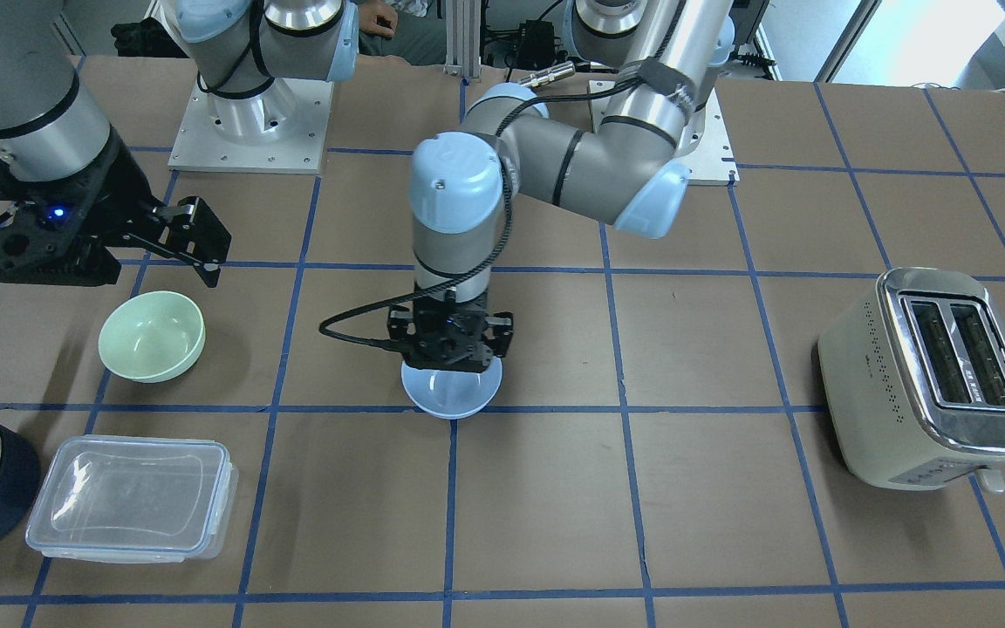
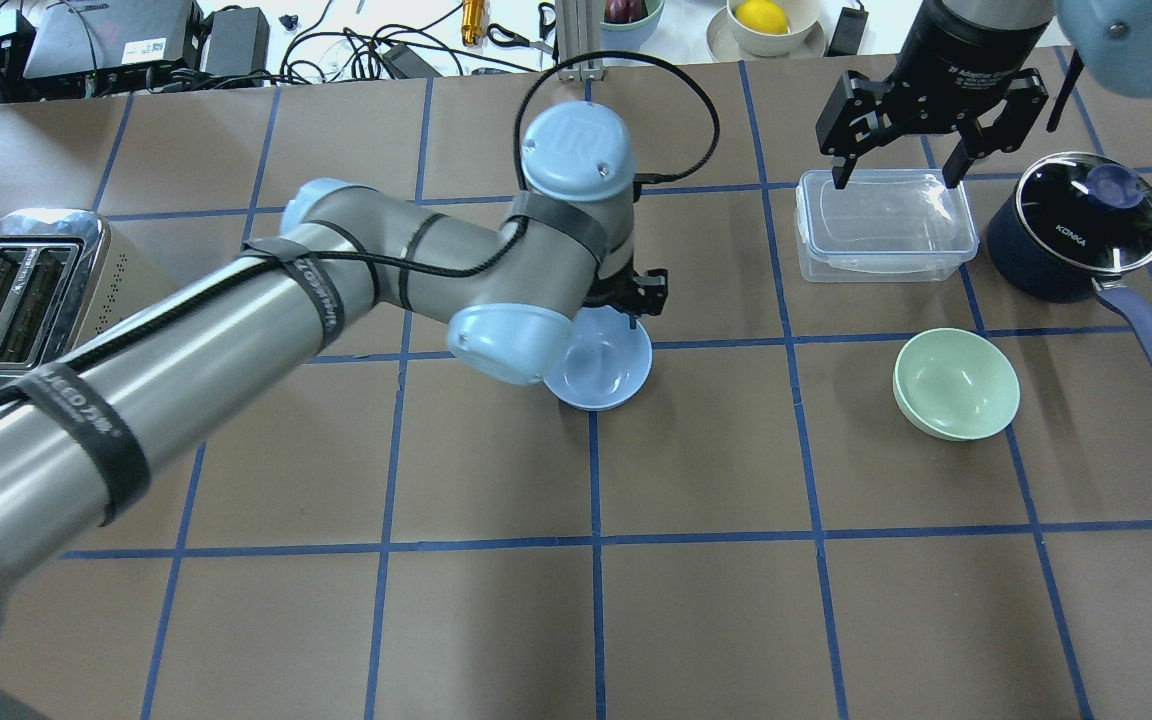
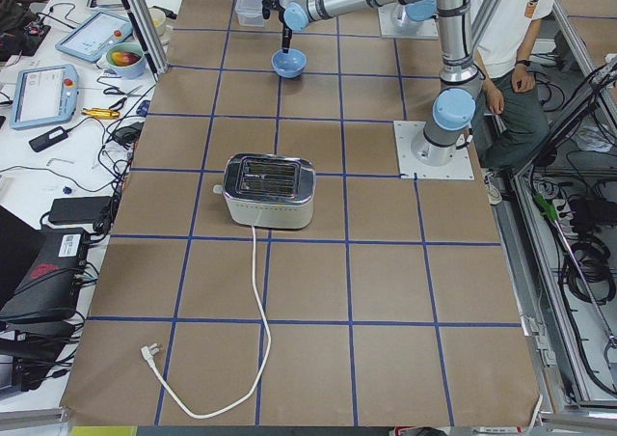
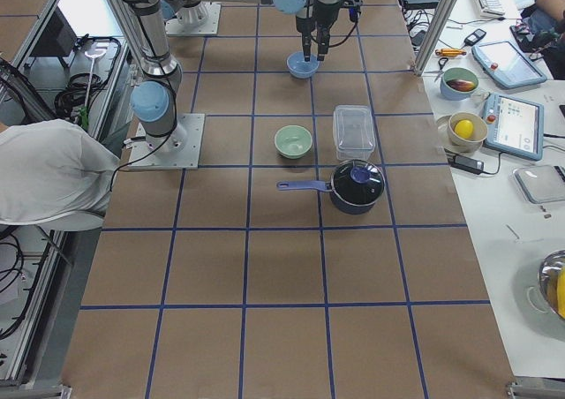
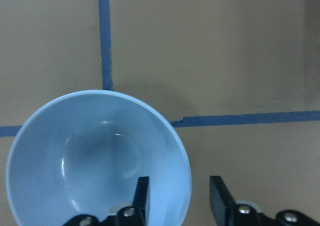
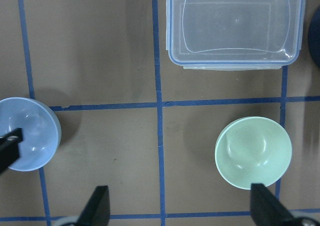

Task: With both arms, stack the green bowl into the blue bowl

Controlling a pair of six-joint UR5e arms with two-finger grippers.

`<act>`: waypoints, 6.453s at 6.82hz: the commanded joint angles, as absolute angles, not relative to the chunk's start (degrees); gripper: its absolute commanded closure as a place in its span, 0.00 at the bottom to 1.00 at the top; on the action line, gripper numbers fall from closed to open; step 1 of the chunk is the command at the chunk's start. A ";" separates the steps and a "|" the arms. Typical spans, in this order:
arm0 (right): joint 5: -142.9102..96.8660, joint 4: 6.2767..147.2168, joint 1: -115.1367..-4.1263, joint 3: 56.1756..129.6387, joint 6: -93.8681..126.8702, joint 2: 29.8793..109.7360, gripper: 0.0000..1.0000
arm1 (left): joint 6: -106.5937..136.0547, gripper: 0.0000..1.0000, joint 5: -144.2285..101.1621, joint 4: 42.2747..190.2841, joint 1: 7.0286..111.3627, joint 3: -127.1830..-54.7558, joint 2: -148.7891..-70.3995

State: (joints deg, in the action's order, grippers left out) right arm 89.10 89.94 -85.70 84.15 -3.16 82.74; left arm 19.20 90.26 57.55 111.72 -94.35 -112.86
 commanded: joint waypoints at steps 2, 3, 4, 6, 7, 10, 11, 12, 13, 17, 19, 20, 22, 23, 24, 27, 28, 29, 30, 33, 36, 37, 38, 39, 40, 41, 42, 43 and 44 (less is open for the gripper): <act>89.82 96.63 -77.63 95.05 -17.79 81.91 0.00 | 4.43 0.00 88.43 74.58 95.76 -90.55 -99.89; 89.30 100.77 -73.00 100.23 -19.49 82.00 0.00 | -5.70 0.00 88.07 81.67 90.84 -90.44 -96.36; 89.64 105.25 -70.17 105.24 -22.03 82.00 0.00 | -7.28 0.00 88.68 83.83 90.10 -90.44 -93.02; 89.56 116.31 -63.93 114.39 -26.51 81.57 0.00 | -5.21 0.00 88.94 84.19 89.91 -88.86 -90.44; 89.30 120.98 -60.68 118.35 -27.93 81.30 0.00 | -3.97 0.00 88.95 84.90 89.91 -89.03 -91.74; 88.95 123.14 -60.21 119.71 -27.16 78.31 0.50 | -4.04 0.00 88.77 89.03 89.04 -87.81 -89.84; 88.68 123.13 -60.29 119.79 -27.07 78.14 0.72 | -4.04 0.00 89.55 89.12 89.56 -87.54 -90.43; 88.86 123.05 -60.21 119.36 -26.90 78.22 1.00 | -3.78 0.00 91.21 88.60 89.73 -88.15 -90.44; 88.86 122.96 -60.29 119.01 -26.81 78.40 1.00 | -3.78 0.00 91.32 88.59 89.74 -88.24 -90.61; 82.40 108.20 -63.78 109.21 -25.15 79.98 1.00 | -2.12 0.00 91.32 88.16 90.00 -87.89 -91.23; 78.32 100.81 -76.74 102.23 -10.71 79.63 1.00 | -2.02 0.00 91.41 88.15 90.00 -88.33 -90.61; 74.13 101.25 -84.39 102.22 -0.28 79.54 1.00 | -1.93 0.00 91.41 88.07 90.00 -88.33 -90.62; 70.57 108.95 -96.54 102.13 14.89 76.49 1.00 | -1.85 0.00 91.32 88.07 90.00 -88.59 -90.53; 71.10 112.73 -99.20 102.39 17.55 74.38 1.00 | -1.85 0.00 91.32 88.07 90.00 -88.68 -90.35; 72.23 114.07 -99.40 102.39 17.75 73.14 1.00 | -1.85 0.00 91.32 88.07 90.00 -88.68 -90.44; 74.44 118.55 -99.58 102.66 17.84 70.58 1.00 | -1.76 0.00 91.23 88.07 90.00 -88.68 -90.44; 74.44 118.65 -99.58 102.74 17.84 70.49 1.00 | -1.84 0.00 91.23 88.07 90.00 -88.68 -90.44; 74.44 118.57 -99.58 102.83 17.84 69.88 1.00 | -2.72 0.00 91.75 88.07 90.00 -88.51 -90.53; 74.44 118.65 -99.58 103.09 17.75 69.87 1.00 | -2.03 0.00 91.41 88.07 90.00 -88.68 -90.35; 74.62 117.69 -99.15 101.61 17.23 70.83 0.14 | -1.93 0.00 91.41 88.07 90.00 -88.68 -90.44; 81.28 102.57 -97.82 93.73 16.44 80.29 0.14 | -2.54 0.00 91.58 88.07 90.00 -88.59 -90.44; 82.60 95.09 -97.82 89.69 14.87 83.81 0.14 | -2.11 0.00 91.32 88.07 90.00 -88.59 -90.44; 84.44 90.05 -97.82 85.47 14.51 85.50 0.14 | -2.11 0.00 91.32 88.07 90.00 -88.59 -90.35; 84.46 87.39 -97.82 82.99 13.28 86.39 0.14 | -2.02 0.00 91.32 88.07 90.00 -88.68 -90.35; 85.25 86.67 -97.74 82.71 12.92 86.22 0.14 | -1.93 0.00 91.32 88.07 90.00 -88.68 -90.35; 88.56 86.49 -96.95 82.71 8.13 86.13 0.14 | -1.93 0.00 91.32 88.15 90.00 -88.77 -90.35; 90.86 86.57 -93.29 82.62 4.08 86.65 0.14 | -1.93 0.00 91.32 88.07 90.00 -88.77 -90.35; 90.53 86.75 -90.82 82.53 3.96 87.18 0.14 | -1.93 0.00 91.32 88.15 90.00 -88.77 -90.35; 90.61 86.75 -90.18 82.36 4.13 87.27 0.14 | -1.93 0.00 91.32 88.15 90.00 -88.77 -90.35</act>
